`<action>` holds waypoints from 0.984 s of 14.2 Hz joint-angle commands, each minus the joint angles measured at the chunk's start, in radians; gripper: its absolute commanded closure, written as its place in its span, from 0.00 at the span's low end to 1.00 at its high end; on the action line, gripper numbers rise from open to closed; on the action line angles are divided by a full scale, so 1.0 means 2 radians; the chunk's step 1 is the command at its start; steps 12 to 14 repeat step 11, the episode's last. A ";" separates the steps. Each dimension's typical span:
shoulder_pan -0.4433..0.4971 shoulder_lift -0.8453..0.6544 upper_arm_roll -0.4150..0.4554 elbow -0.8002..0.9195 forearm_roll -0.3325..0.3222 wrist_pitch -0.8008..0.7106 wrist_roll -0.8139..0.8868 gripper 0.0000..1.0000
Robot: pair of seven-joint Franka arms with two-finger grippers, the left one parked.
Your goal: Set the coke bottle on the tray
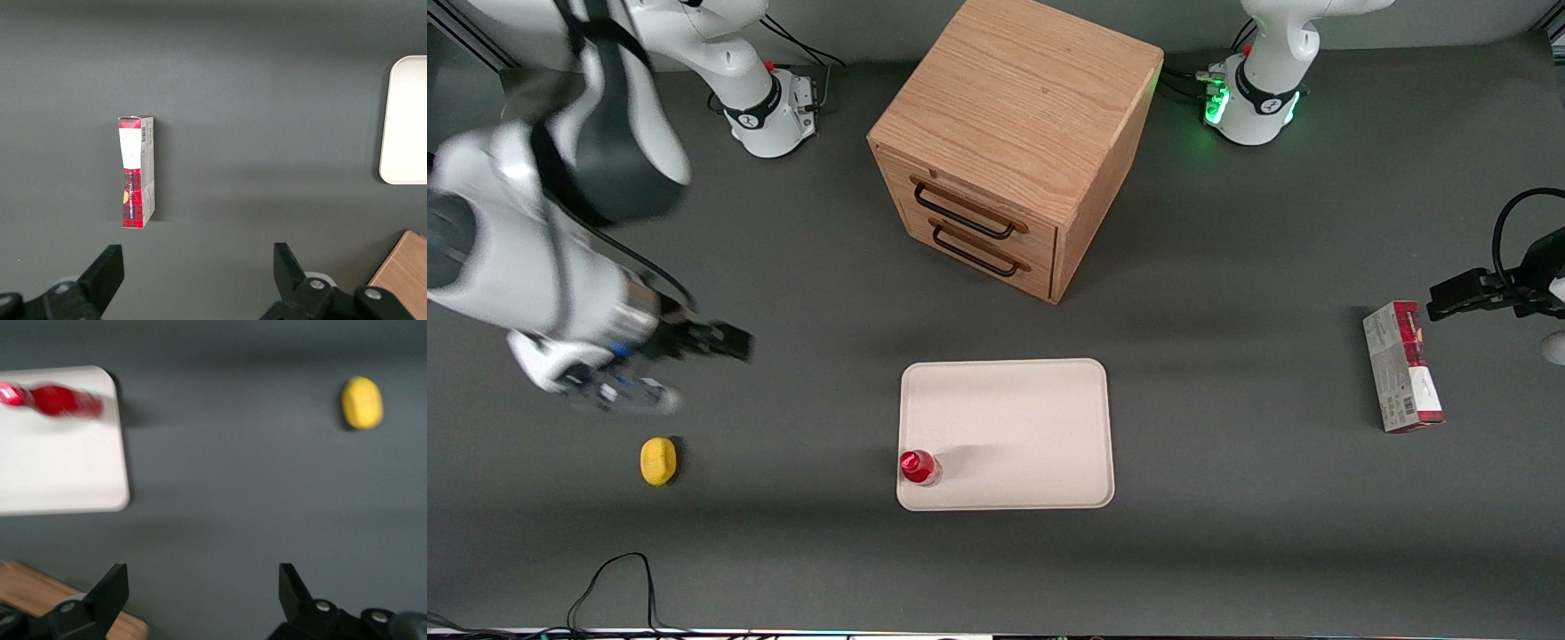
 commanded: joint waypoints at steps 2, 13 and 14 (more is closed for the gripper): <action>0.007 -0.121 -0.062 -0.121 0.009 -0.020 -0.125 0.00; -0.094 -0.119 0.045 -0.097 0.004 -0.044 -0.086 0.00; -0.094 -0.119 0.045 -0.097 0.004 -0.044 -0.086 0.00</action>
